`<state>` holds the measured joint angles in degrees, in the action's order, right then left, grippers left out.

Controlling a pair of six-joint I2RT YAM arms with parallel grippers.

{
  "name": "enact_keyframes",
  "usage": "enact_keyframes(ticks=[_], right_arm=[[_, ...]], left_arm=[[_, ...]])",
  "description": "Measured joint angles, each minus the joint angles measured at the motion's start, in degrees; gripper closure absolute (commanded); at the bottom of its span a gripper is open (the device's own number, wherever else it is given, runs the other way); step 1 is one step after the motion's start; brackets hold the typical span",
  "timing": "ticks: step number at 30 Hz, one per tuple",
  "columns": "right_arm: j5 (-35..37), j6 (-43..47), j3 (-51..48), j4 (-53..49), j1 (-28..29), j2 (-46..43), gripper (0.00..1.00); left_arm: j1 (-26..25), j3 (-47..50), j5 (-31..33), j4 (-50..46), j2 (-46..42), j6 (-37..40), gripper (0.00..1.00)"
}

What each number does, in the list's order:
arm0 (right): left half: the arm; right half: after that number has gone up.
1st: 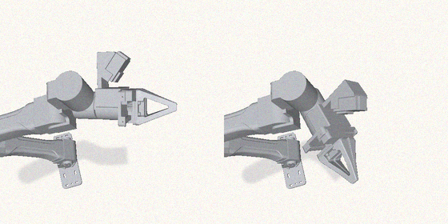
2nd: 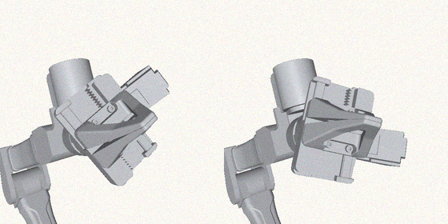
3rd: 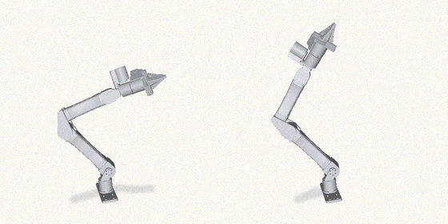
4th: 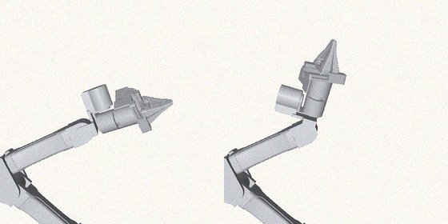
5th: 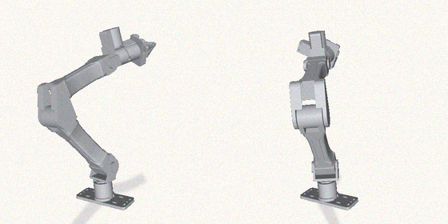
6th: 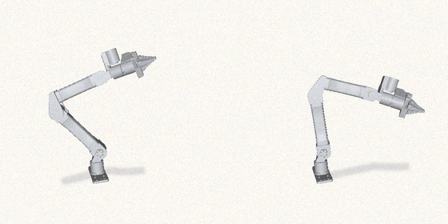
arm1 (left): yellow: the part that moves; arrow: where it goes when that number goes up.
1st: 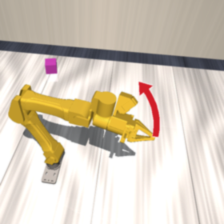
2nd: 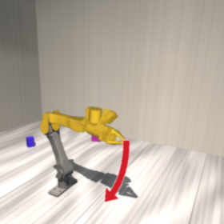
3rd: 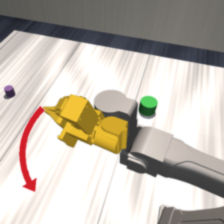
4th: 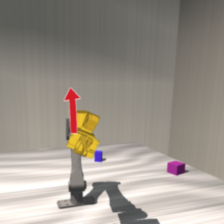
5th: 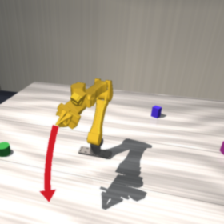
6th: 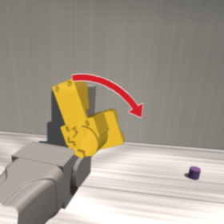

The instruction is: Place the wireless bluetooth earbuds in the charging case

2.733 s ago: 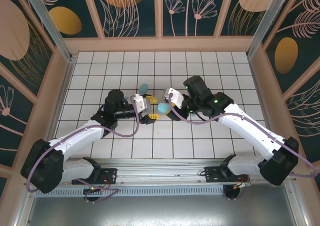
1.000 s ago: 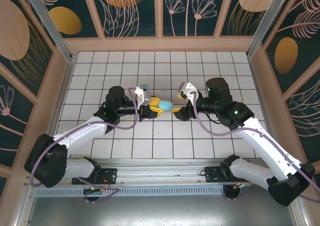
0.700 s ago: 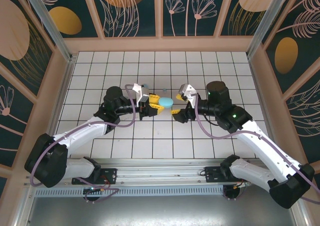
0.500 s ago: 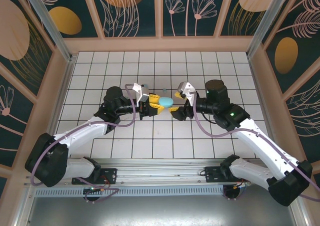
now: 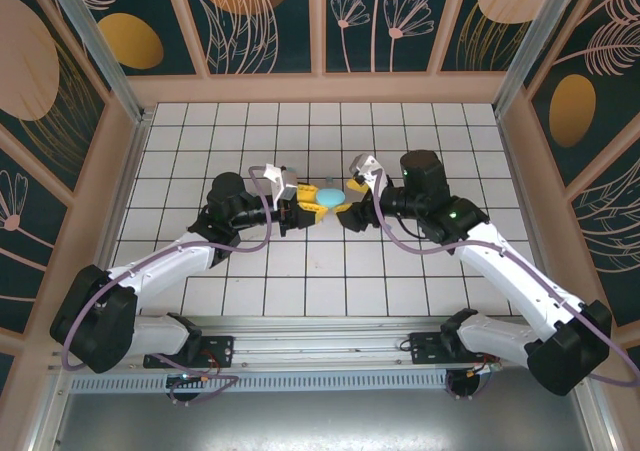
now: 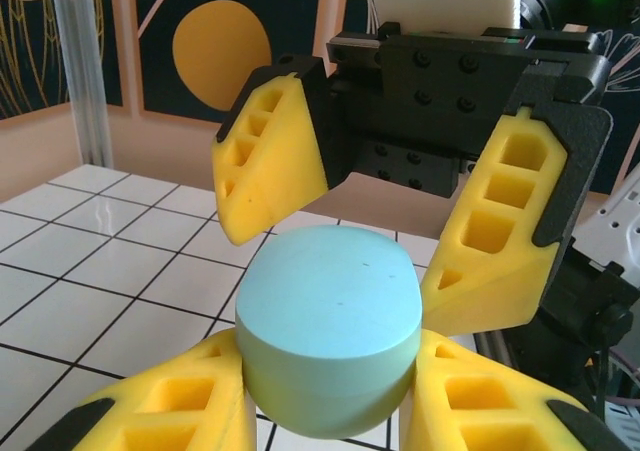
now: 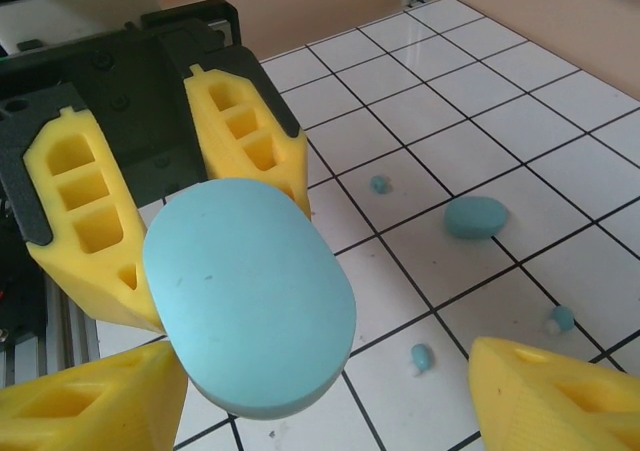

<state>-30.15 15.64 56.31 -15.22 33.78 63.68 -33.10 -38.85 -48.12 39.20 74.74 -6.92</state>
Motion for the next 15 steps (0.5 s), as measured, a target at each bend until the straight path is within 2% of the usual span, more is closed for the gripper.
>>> enact_keyframes(ticks=[15], right_arm=[[-0.96,-2.99,3.48,-1.16,-1.42,2.97,0.27]], left_arm=[[0.15,0.24,1.29,-3.45,0.11,3.30,0.90]])
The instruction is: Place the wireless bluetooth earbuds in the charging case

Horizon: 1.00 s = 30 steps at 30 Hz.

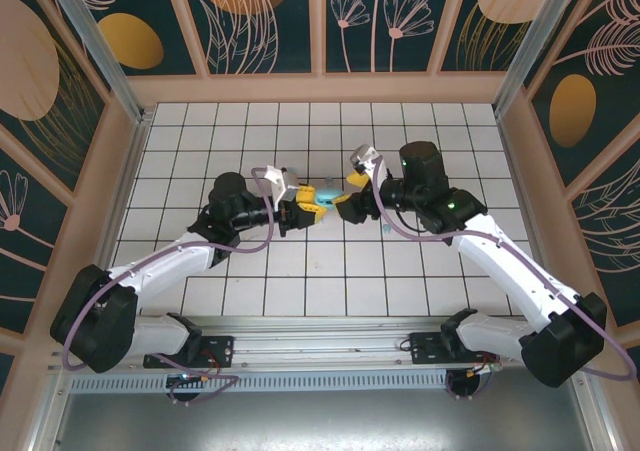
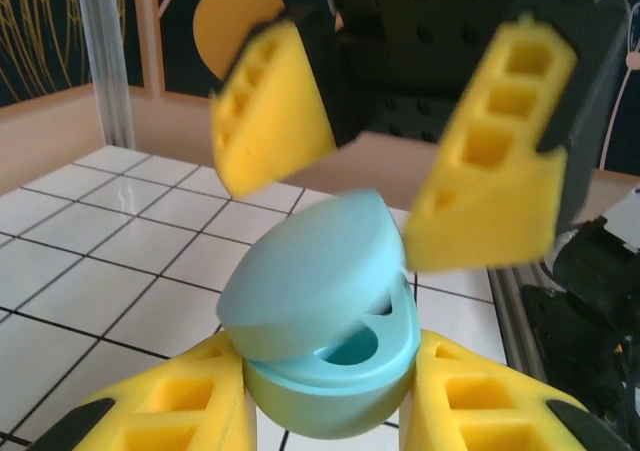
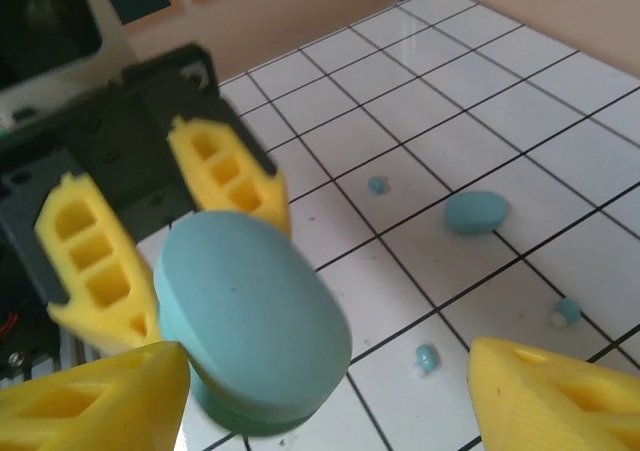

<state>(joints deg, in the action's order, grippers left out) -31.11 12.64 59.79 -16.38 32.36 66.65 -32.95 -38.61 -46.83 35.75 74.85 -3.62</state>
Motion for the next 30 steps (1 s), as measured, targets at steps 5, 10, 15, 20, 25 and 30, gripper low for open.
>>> enact_keyframes(ticks=[5,10,15,20,25,30], right_arm=[[0.37,-1.05,0.63,0.61,-1.49,0.83,0.27],[1.31,-1.81,1.18,0.31,-2.05,2.23,0.27],[1.46,-3.65,1.66,-0.68,-2.12,3.23,0.28],[0.96,-5.20,1.68,-1.03,-2.45,3.21,0.27],[0.92,-7.74,1.68,-1.25,-2.73,1.81,0.26],[1.27,-10.58,1.68,-2.45,-3.26,-0.35,0.27]], left_arm=[[-0.28,0.07,-1.11,-1.25,0.00,1.05,0.90],[-0.28,0.55,-1.07,-1.33,-0.02,1.03,0.90],[-0.28,1.38,-0.31,-1.05,-0.04,0.46,0.90],[-0.28,2.82,2.82,0.00,-0.52,-1.36,0.88],[-0.28,3.02,6.54,-0.02,-0.66,-2.54,0.87],[-0.28,3.02,8.66,-0.44,-0.66,-3.17,0.88]])
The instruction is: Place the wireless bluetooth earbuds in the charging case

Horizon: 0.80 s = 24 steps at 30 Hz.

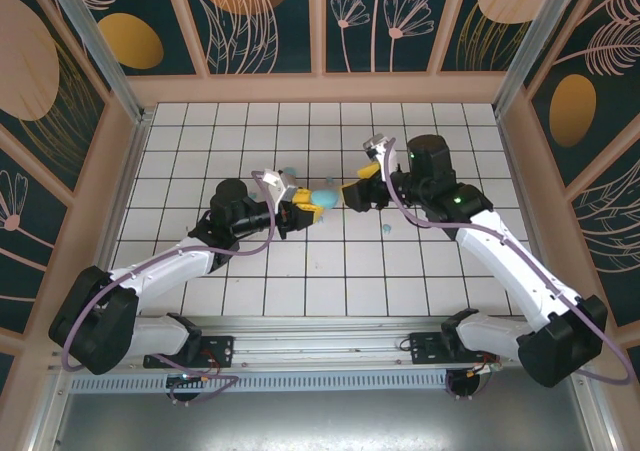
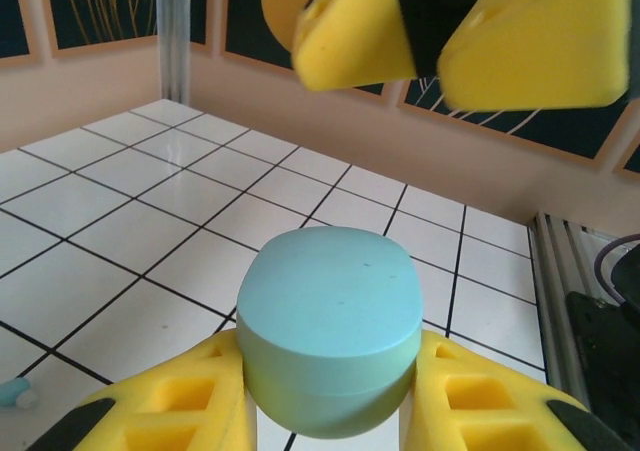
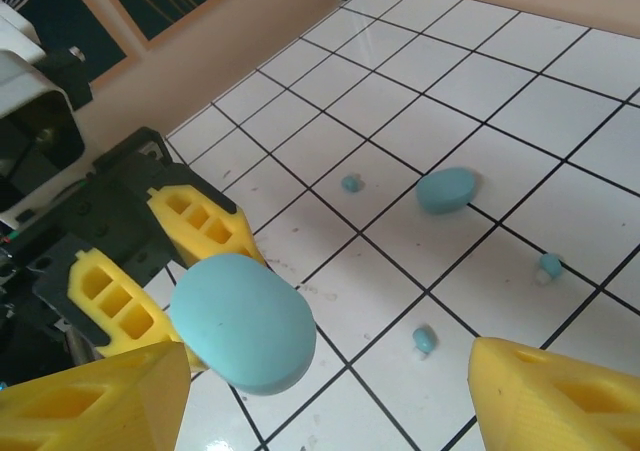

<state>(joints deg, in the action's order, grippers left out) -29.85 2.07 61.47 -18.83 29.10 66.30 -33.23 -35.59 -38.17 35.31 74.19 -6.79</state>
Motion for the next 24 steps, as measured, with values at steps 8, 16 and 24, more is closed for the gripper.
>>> enact_keyframes(ticks=[8,16,24], right_arm=[[0.52,1.51,-2.38,-0.17,2.29,-2.47,0.27],[2.38,6.23,-3.98,-0.31,6.51,-0.87,0.27],[3.02,8.61,-1.57,-1.38,6.51,4.39,0.28]], left_arm=[[0.00,0.00,0.59,0.00,0.00,-0.46,0.89],[0.00,0.00,-0.87,0.00,-0.09,-1.03,0.89],[0.02,0.00,-2.19,-0.02,-0.74,-1.27,0.90]])
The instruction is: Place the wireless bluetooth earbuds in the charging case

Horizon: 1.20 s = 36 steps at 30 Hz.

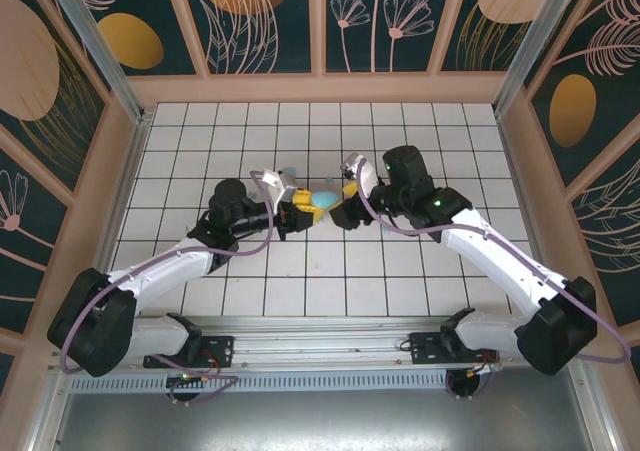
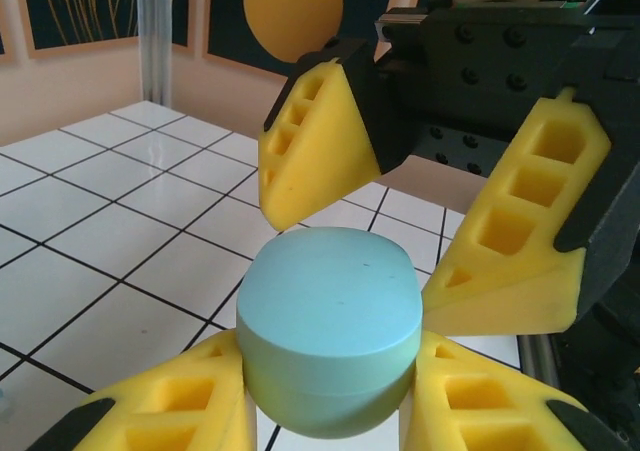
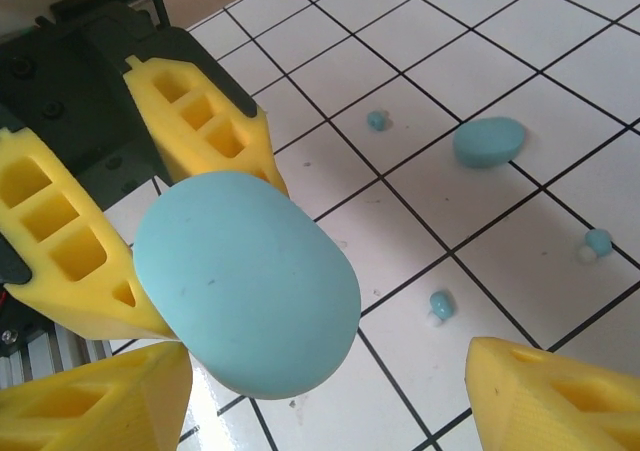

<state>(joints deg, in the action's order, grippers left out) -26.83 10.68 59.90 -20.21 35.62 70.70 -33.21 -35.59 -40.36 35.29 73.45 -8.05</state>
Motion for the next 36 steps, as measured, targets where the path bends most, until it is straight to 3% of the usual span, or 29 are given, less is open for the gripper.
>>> enact_keyframes(ticks=[16,36], right_arm=[[-2.82,-2.32,4.66,-0.98,-6.43,3.02,0.29],[-6.34,-5.05,5.64,-1.29,-6.54,5.18,0.29]], left_arm=[[-0.02,-0.02,-1.18,-1.70,-0.07,0.11,0.91],[-0.02,-0.63,-0.98,-2.08,-0.07,-0.04,0.92]])
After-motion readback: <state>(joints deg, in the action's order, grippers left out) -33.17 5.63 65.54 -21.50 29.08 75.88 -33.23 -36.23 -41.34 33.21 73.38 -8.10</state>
